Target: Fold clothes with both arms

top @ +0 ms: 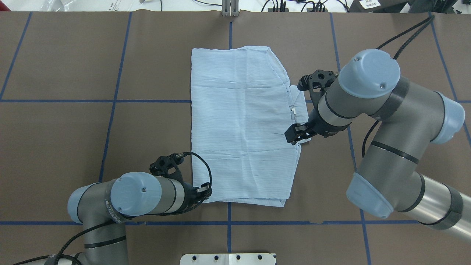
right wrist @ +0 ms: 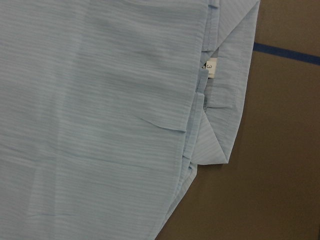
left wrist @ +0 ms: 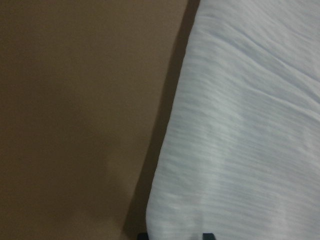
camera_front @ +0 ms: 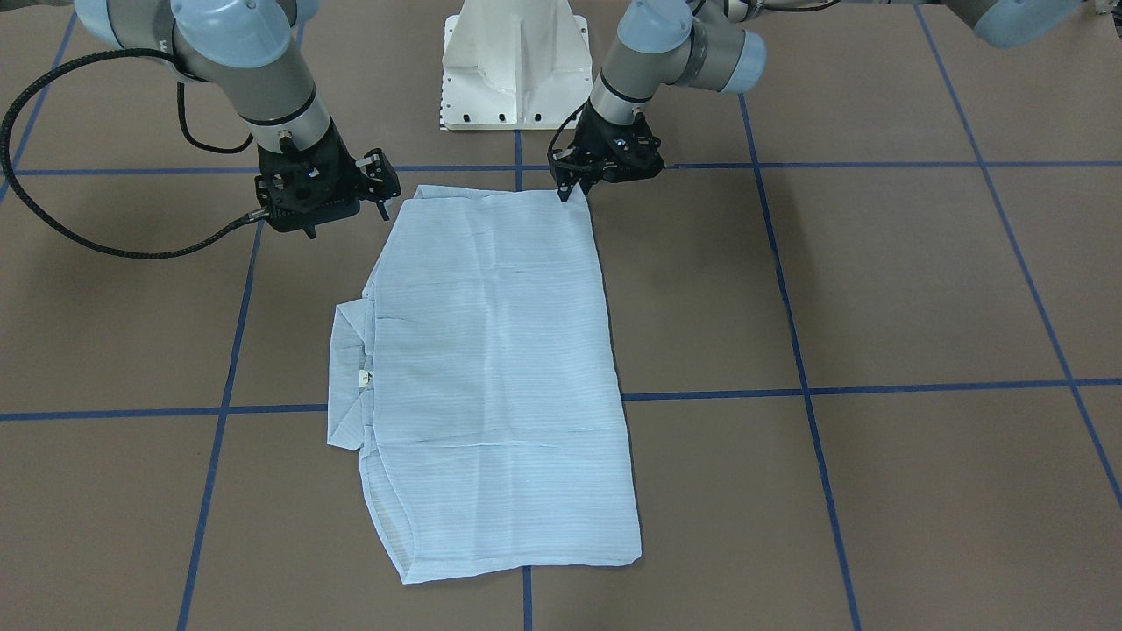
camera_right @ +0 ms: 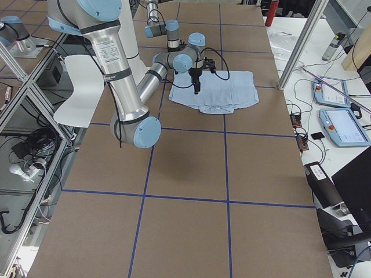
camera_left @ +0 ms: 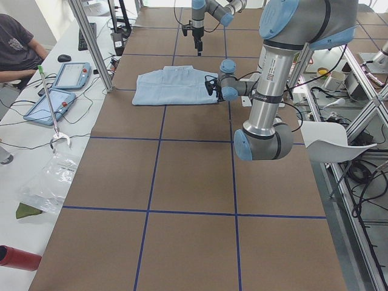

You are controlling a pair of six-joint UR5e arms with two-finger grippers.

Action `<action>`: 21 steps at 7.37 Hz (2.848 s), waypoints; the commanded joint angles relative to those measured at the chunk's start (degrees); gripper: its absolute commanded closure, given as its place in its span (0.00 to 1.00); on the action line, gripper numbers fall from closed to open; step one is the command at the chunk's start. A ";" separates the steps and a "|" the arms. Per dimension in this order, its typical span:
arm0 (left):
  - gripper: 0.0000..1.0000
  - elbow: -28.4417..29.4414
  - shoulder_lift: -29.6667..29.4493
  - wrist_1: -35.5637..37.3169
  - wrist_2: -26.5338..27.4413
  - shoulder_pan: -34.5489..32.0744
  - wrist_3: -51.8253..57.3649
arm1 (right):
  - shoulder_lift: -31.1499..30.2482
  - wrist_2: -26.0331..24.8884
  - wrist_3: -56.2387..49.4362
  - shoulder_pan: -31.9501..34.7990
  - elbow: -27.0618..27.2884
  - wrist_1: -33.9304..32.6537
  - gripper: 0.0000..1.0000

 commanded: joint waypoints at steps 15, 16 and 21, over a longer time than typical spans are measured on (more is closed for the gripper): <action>1.00 -0.88 -1.96 0.09 0.25 -1.74 0.70 | -0.81 -12.88 70.08 -20.04 -6.76 7.33 0.00; 1.00 -0.88 -1.96 0.09 0.25 -1.74 0.70 | -0.98 -12.88 70.08 -20.40 -6.94 7.33 0.00; 1.00 -0.62 -1.96 0.09 0.17 -1.74 0.70 | -0.46 -12.97 69.73 -20.67 -7.55 7.68 0.00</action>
